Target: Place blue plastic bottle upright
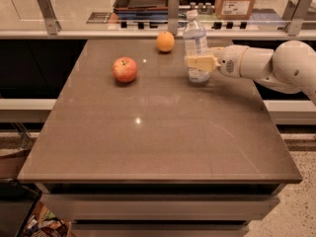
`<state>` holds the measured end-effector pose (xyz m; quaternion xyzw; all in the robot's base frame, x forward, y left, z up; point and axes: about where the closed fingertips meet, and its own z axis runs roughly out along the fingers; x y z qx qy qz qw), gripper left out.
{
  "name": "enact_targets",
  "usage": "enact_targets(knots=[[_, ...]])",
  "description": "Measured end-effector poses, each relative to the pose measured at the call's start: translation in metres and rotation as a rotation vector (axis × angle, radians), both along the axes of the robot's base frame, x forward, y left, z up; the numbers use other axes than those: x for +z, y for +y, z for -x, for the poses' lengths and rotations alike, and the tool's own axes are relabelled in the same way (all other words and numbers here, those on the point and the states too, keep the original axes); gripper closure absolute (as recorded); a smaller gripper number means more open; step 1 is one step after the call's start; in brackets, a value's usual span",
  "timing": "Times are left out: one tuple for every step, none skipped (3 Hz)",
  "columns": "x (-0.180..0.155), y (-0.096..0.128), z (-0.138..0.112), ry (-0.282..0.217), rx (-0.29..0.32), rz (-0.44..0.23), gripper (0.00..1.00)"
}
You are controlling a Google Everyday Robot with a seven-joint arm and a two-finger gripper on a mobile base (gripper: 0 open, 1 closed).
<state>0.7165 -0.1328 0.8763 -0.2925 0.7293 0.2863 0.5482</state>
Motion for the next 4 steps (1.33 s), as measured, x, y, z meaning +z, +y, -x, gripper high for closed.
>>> enact_targets(knots=[[0.0002,0.0001,0.0,0.0,0.0,0.0,1.0],[0.0005,0.0001,0.0,0.0,0.0,0.0,1.0],[0.0008,0.0002,0.0,0.0,0.0,0.0,1.0],[0.0009,0.0002,0.0,0.0,0.0,0.0,1.0]])
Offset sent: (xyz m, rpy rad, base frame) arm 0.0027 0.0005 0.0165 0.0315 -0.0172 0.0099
